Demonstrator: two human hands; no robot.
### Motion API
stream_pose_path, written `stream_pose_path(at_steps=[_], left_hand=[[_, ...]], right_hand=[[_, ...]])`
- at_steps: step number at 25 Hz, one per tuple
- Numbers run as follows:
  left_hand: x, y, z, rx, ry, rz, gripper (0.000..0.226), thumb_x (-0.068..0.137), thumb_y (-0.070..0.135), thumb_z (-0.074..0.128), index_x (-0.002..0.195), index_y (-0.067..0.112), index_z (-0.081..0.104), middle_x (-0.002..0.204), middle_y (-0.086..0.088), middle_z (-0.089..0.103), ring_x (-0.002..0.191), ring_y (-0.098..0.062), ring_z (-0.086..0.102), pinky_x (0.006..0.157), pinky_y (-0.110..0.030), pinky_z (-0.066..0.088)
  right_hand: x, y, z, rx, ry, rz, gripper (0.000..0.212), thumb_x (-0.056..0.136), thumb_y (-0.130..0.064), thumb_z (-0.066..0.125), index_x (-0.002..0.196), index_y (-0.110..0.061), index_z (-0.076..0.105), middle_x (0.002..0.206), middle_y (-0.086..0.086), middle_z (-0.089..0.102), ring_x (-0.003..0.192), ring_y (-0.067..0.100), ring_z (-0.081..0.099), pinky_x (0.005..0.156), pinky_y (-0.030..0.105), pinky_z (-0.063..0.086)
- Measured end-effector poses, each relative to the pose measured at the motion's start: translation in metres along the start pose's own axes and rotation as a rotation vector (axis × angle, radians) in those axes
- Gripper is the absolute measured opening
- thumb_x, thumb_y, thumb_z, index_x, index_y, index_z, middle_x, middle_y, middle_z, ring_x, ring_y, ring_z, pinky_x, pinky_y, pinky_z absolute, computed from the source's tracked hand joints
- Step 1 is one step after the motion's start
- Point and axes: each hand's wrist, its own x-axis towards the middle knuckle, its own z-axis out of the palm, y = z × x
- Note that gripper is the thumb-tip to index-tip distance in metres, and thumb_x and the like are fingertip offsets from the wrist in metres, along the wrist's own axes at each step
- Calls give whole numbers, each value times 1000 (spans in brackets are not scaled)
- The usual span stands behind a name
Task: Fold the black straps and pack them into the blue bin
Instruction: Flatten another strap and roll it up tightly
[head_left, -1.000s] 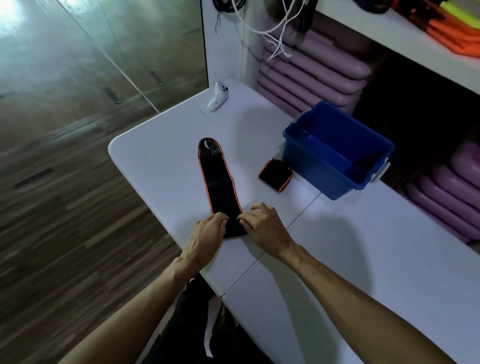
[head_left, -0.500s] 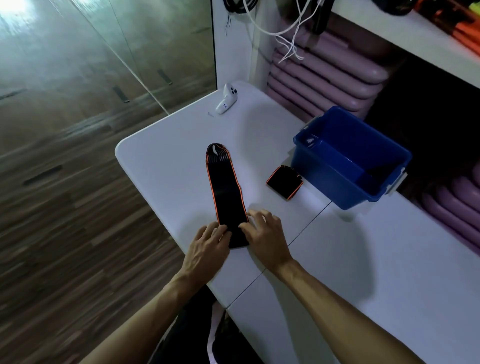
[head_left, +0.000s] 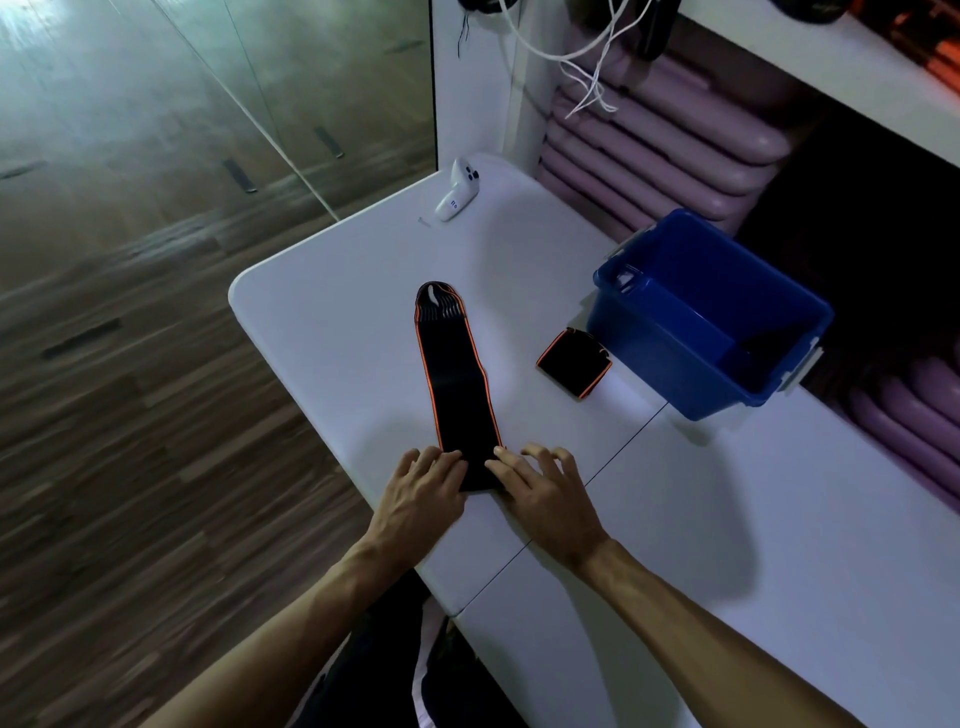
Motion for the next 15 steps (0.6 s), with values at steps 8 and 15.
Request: stream_pose_path(at_steps=[8,15], left_hand=[[31,-22,-10,-200,-80,-199,40,90,41,38,106,16,64,89,2,68,89,-23,56,84,-31,33],[48,-28,-11,-80,24,-338,21,81,25,68,100,19,61,101,-4,55,88,-25,52,75,-36,41]], right_hand=[[46,12,1,160,-60,122,31,98,-30,49,118,-12,65,111,2,68,112,26,53,88,41,47],[80,13,9,228,-28,274,18,91,-23,68,109,-20,66,120,7,64,115,29,48,83,49,51]])
